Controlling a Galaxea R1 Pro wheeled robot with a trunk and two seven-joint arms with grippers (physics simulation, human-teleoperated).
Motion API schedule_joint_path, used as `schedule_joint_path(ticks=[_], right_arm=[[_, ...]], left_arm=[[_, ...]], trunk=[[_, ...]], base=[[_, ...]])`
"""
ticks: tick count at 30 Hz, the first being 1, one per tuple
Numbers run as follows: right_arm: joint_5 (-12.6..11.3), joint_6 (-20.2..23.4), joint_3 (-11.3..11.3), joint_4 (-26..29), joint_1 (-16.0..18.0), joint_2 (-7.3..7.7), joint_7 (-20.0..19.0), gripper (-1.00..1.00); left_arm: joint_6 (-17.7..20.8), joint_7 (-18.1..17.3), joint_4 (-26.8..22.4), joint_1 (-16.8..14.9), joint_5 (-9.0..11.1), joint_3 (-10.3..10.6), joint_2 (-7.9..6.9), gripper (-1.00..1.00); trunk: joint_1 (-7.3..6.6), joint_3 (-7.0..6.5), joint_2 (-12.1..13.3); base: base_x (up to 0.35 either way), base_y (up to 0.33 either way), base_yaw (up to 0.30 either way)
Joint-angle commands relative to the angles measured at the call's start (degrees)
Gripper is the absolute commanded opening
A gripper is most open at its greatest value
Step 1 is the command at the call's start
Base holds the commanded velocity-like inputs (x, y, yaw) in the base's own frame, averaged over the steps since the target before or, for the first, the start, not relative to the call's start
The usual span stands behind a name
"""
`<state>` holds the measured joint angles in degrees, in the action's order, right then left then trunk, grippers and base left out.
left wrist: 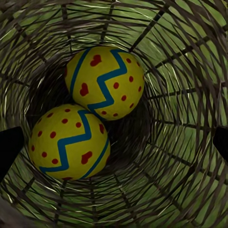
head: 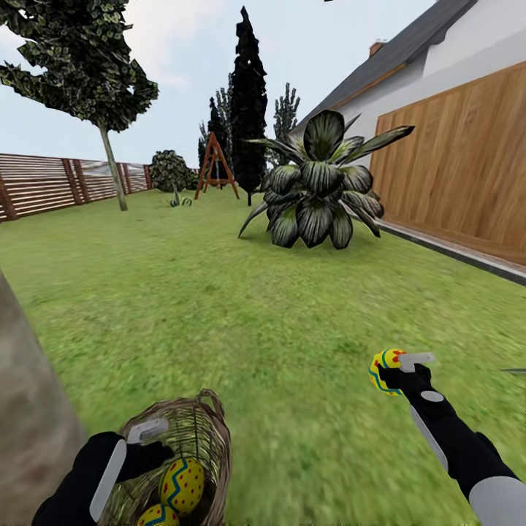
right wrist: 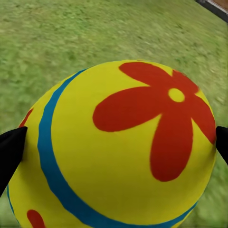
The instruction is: Take the three Easter eggs out of the wicker basket on the lawn in the garden, then place them on the lawn next to a single tree (choose any tree) so that all three eggs are next to the same tree and none are left in the basket.
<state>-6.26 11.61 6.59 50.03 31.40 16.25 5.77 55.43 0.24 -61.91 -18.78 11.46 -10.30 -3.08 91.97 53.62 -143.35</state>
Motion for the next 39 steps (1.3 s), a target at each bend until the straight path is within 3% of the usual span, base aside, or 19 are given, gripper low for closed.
schedule_joint_path(ticks=[1, 9, 15, 23, 33, 39], right_arm=[[-0.6, 0.3, 0.4, 0.0, 0.0, 0.09, 0.6, -1.0], [-0.6, 0.3, 0.4, 0.0, 0.0, 0.09, 0.6, -1.0], [-0.5, -1.5, 0.3, -1.8, 0.0, 0.38, 0.4, -1.0], [-0.3, -1.4, 0.4, -4.4, 0.0, 1.17, 0.2, -1.0], [-0.4, -1.5, 0.2, -5.7, 0.0, 1.23, 0.3, -1.0], [-0.6, -1.3, 0.1, -5.5, 0.0, 1.35, 0.3, -1.0]], left_arm=[[0.3, 0.0, 0.0, 0.0, 0.2, -0.1, 0.01, 1.0], [0.3, 0.0, 0.0, 0.0, 0.2, 0.0, 0.04, 1.0], [0.2, 0.0, 0.0, 0.0, 0.2, 0.0, 0.09, 1.0], [-0.3, 0.0, -0.6, 0.1, 0.4, -0.1, -2.51, 1.0], [-0.3, -0.1, -0.6, 0.1, 0.4, -0.2, -2.54, 1.0], [-0.5, 0.0, -0.6, 0.1, 0.4, -0.2, -2.5, 1.0]], trunk=[[0.01, 0.29, 0.0], [0.22, 2.06, -0.2], [0.22, 2.06, -0.2], [0.22, 2.06, -0.2], [0.22, 2.06, -0.2], [0.22, 2.06, -0.2]], base=[[0.0, 0.0, 0.0], [0.0, 0.0, 0.0], [0.0, 0.0, 0.0], [0.0, 0.0, 0.0], [0.0, 0.0, 0.001], [0.01, -0.009, 0.212]])
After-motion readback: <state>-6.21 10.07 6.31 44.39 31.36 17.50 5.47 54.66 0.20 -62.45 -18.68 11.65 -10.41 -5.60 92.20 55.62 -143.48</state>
